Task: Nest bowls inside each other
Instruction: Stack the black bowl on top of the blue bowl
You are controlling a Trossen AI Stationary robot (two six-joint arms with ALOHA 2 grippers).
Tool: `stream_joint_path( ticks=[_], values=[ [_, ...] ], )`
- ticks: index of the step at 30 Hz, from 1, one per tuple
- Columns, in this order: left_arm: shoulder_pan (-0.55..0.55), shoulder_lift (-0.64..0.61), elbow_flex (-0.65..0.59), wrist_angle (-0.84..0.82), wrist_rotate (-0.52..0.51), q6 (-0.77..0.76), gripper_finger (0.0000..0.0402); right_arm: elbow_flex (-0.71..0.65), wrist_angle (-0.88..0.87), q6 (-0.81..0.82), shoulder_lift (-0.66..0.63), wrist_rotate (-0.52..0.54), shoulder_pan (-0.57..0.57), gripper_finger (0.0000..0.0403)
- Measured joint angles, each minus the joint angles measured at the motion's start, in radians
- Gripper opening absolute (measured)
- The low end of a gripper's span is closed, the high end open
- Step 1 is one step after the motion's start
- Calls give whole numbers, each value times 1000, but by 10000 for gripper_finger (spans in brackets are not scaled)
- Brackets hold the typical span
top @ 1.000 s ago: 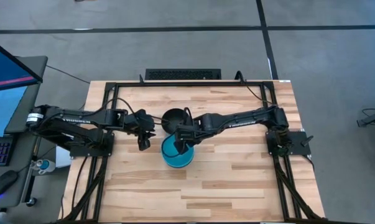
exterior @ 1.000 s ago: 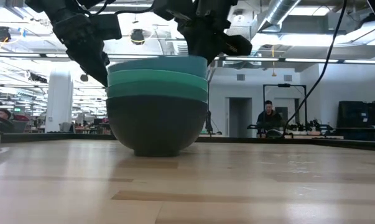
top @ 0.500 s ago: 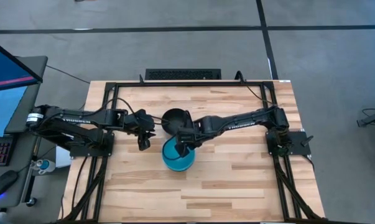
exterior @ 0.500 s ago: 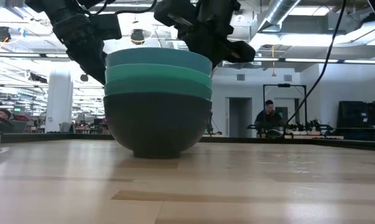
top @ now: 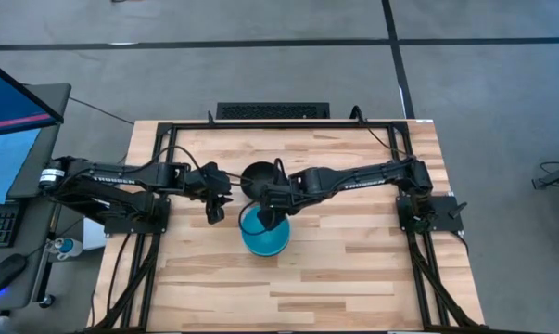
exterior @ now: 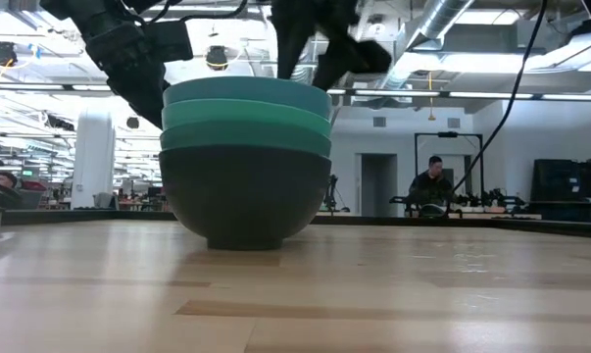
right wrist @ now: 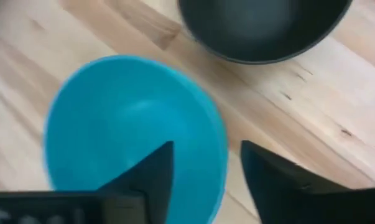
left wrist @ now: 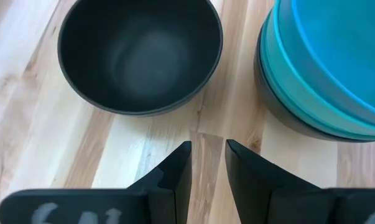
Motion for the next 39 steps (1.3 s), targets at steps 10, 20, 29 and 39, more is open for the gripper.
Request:
stream_joint_path(
  ticks=[10,20,29,39],
  values=[
    [16,90,75,-82,50,275,88,305,-347,-41,0,264,-19,290],
    [13,194,169,-99,-20,566,88,330,-483,-15,0,265,-45,292],
    [42,238,198,-90,-26,705,96,330,-483,-7,0,284,-59,292],
    [19,359,209,-69,-76,849,152,330,-483,0,-101,322,-73,292]
  ],
)
